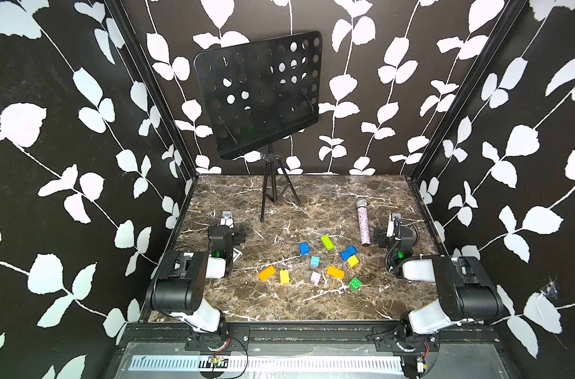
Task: Assemble a fork with lego
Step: Pick up the lego brick from the center of the board.
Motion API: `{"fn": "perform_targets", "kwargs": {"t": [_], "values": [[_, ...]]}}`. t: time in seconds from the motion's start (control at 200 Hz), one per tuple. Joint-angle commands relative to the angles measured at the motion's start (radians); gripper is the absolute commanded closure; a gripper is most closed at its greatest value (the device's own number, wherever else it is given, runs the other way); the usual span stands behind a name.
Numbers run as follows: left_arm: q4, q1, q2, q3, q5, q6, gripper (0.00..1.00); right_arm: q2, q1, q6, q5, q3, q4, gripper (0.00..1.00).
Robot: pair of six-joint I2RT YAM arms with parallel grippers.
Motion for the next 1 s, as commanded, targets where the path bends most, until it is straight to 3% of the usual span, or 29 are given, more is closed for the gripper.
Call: {"fn": "perform_targets", "kwargs": {"t": [0.0, 0.135, 0.24, 0.475, 0.565, 0.72, 0.87, 0.995], "values": [[-0.002, 0.005, -0.017, 0.011, 0.004, 0.006, 0.01, -0.003, -0.002, -0.003, -0.002, 0.018, 0.023, 0.01], [-0.014, 0.006, -0.041, 0.021, 0.007, 0.011, 0.01, -0.028, -0.005, 0.004, 0.008, 0.028, 0.015, 0.0], [-0.418, 0.005, -0.167, 0.159, 0.078, 0.004, 0.01, -0.147, -0.006, 0.012, -0.067, 0.173, -0.391, 0.0], [-0.821, -0.02, -0.305, 0.299, 0.25, -0.214, 0.02, -0.363, 0.087, 0.121, -0.218, 0.272, -0.885, 0.06], [-0.859, -0.068, -0.33, 0.296, 0.331, -0.28, 0.02, -0.434, 0.155, 0.162, -0.258, 0.275, -1.052, 0.07], [-0.935, -0.197, -0.346, 0.301, 0.333, -0.314, 0.03, -0.561, 0.265, 0.321, -0.316, 0.22, -1.22, 0.09], [-0.863, -0.22, -0.378, 0.233, 0.405, -0.42, 0.03, -0.641, 0.352, 0.492, -0.367, 0.154, -1.254, 0.08], [-0.865, -0.237, -0.381, 0.215, 0.416, -0.43, 0.03, -0.631, 0.448, 0.543, -0.333, 0.111, -1.293, 0.08]]}}
